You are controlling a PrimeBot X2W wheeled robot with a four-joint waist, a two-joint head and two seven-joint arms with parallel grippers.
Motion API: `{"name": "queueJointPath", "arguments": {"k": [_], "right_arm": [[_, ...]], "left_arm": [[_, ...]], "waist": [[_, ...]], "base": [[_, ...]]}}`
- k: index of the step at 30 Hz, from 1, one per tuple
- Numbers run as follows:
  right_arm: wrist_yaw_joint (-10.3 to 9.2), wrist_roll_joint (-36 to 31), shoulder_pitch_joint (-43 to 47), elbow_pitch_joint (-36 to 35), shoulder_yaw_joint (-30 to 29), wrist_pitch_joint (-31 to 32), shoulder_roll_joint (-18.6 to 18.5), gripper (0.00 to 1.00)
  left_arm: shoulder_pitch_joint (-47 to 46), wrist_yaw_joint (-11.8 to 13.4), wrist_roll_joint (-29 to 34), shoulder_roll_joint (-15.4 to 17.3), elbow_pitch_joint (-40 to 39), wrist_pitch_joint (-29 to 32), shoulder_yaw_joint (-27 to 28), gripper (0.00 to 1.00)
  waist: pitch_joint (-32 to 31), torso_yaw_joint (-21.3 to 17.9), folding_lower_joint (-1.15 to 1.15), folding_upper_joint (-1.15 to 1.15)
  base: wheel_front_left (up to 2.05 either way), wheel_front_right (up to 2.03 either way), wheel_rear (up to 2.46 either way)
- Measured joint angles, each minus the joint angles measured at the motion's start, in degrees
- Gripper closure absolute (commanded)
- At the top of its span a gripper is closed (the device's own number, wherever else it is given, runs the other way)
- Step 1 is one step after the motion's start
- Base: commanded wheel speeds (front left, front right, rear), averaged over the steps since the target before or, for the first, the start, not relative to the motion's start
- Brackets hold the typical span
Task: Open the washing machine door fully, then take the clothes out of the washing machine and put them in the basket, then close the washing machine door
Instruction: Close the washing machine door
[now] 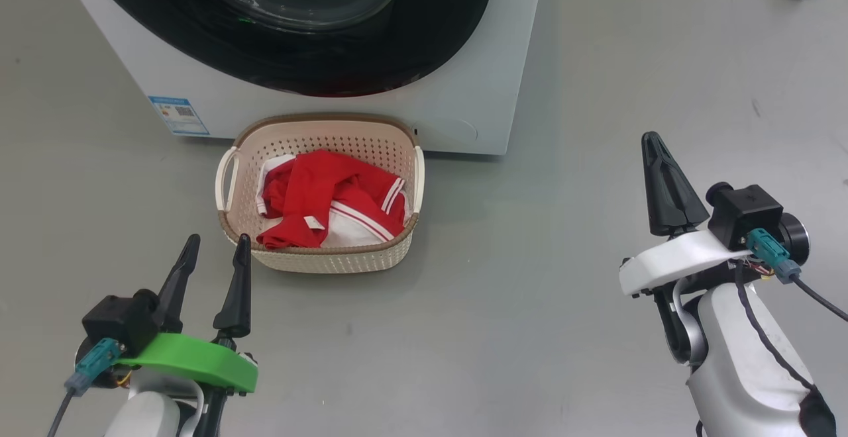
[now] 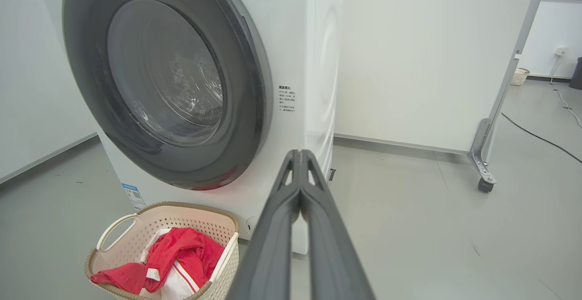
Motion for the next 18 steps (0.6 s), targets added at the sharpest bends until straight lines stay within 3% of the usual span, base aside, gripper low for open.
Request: {"name": "queueJointPath", "arguments": {"k": [13, 14, 15, 18], "right_arm": [[-0.52, 0.57, 7.6, -4.85, -2.33, 0.0, 0.6, 1.0], [-0.69, 0.55, 8.07, -5.19, -2.45, 0.0, 0.59, 0.13], [-1.0, 0.52, 8.52, -5.54, -2.5, 0.0, 0.59, 0.0], [-0.99, 0.46, 9.88, -6.2, -2.43, 0.0, 0.64, 0.0]], "left_arm": [[2.13, 0.0, 1.91, -0.54, -1.82, 0.01, 2.36, 0.0], [2.14, 0.0, 2.11, -0.56, -2.03, 0.0, 2.37, 0.0], [2.14, 0.0, 2.13, -0.59, -2.23, 0.0, 2.38, 0.0], [2.43, 0.0, 2.52, -0.66, -2.49, 0.01, 2.44, 0.0]], "waist": [[-3.65, -3.2, 0.0, 0.0], [-3.72, -3.29, 0.0, 0.0], [-3.76, -3.36, 0.0, 0.0], [-3.81, -3.49, 0.0, 0.0]], "base": [[0.0, 0.0, 0.0], [0.0, 0.0, 0.0], [0.0, 0.0, 0.0], [0.0, 0.0, 0.0]]}}
